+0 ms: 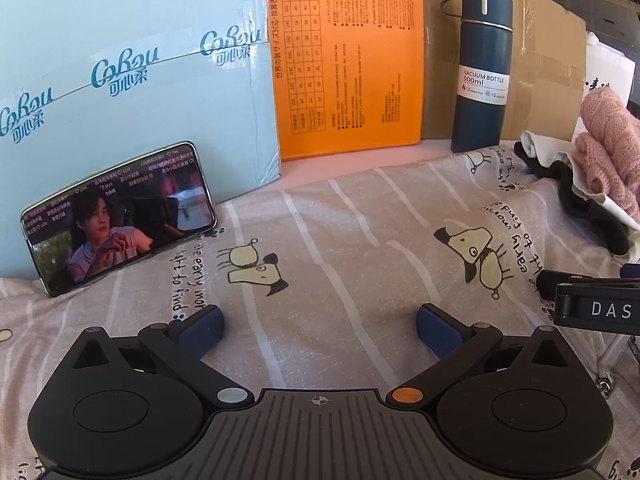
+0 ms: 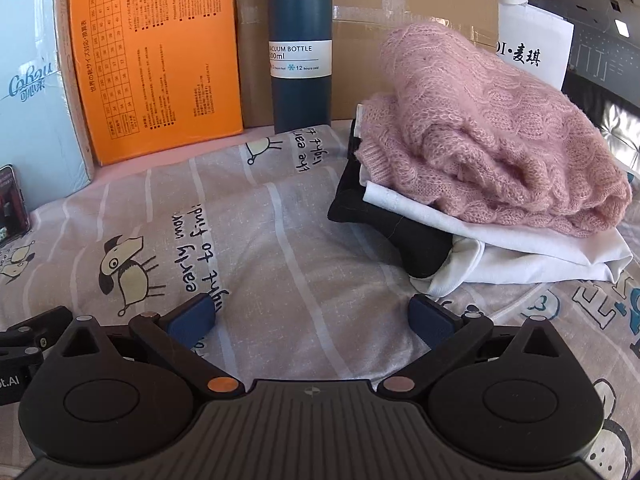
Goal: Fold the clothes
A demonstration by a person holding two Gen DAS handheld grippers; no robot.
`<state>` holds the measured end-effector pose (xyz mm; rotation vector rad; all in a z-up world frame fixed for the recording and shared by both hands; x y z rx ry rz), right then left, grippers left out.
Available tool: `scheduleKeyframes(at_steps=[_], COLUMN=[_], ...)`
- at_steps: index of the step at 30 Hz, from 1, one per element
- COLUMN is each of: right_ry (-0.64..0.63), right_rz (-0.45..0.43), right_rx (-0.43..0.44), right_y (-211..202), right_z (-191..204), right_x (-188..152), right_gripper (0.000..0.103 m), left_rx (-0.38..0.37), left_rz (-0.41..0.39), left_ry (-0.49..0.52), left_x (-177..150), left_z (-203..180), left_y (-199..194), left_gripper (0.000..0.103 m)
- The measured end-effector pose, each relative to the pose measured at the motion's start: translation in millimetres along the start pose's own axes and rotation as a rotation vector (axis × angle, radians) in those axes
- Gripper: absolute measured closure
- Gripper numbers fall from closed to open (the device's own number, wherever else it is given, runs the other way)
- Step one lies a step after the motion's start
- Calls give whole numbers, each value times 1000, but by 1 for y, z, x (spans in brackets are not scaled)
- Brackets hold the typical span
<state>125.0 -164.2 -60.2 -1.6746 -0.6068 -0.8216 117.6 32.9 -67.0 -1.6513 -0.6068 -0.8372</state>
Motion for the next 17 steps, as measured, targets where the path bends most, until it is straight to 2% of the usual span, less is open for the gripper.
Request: scheduleKeyframes(at_steps=[17], right_ry=[1], right_rz=[-1], right_rx=[2], right_y=[0], right_z=[0], right_x=[-1], right_gripper=[0], left_rx=[-9], left_rz=[-5], left_ry=[-11], left_x=[0], left_z=[1], left_y=[-1], left_gripper=[0])
Point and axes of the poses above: each gripper's, at about its wrist camera, not at the fingertips, and y roughly the way its jaws point, z to its left, x to its top, the point moved 6 cm from there along y, roughly the way its jaws point, and after that the axes turned 14 degrees about -x, right-handed, at the moved point
